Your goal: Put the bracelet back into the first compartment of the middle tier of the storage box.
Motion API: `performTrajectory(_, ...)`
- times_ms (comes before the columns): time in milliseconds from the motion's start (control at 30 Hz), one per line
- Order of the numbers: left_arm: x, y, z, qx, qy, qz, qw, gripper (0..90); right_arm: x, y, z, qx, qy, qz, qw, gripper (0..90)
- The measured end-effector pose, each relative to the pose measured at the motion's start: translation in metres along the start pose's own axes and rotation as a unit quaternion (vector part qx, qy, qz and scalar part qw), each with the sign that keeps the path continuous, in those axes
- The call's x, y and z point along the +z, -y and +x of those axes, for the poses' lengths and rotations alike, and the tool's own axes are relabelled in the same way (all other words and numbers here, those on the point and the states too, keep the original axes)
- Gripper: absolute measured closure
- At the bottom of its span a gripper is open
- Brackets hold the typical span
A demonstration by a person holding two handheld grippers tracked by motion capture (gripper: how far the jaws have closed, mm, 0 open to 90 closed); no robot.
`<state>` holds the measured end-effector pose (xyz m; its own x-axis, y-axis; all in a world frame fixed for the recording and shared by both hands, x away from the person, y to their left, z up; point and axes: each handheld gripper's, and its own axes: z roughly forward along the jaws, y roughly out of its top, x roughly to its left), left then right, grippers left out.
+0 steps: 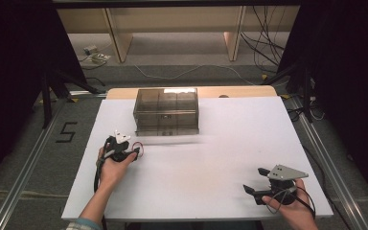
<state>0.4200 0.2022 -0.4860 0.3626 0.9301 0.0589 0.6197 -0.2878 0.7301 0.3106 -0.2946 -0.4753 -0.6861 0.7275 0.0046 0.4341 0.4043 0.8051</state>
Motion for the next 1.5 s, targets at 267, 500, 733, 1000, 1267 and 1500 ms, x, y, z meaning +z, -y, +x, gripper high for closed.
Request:
performTrajectory(267,0.004,0.004,0.005,-0.041,0.002,0.037,0.9985,59.0,0.0,0.0,0.0,-0.002,0.0,0.001,1.0,17.0)
performTrajectory(500,0.003,0.003,0.002,-0.056,0.002,0.044,0.9975,71.9,0.0,0.0,0.0,-0.002,0.0,0.002,1.0,17.0)
performTrajectory(733,0.002,0.005,-0.002,-0.069,0.005,0.038,0.9969,82.2,0.0,0.0,0.0,-0.002,0.0,0.002,1.0,17.0)
performTrajectory(1000,0.002,0.006,-0.003,-0.061,0.008,0.029,0.9977,87.6,0.0,0.0,0.0,-0.002,0.001,0.002,1.0,17.1)
performTrajectory(1267,0.002,0.007,-0.003,-0.059,0.013,0.026,0.9978,88.0,0.0,0.0,0.001,-0.001,0.002,0.003,1.0,17.1)
performTrajectory(1500,-0.003,0.004,-0.007,-0.051,0.025,0.015,0.9983,88.1,-0.001,0.0,0.001,-0.002,0.001,0.0,1.0,17.0)
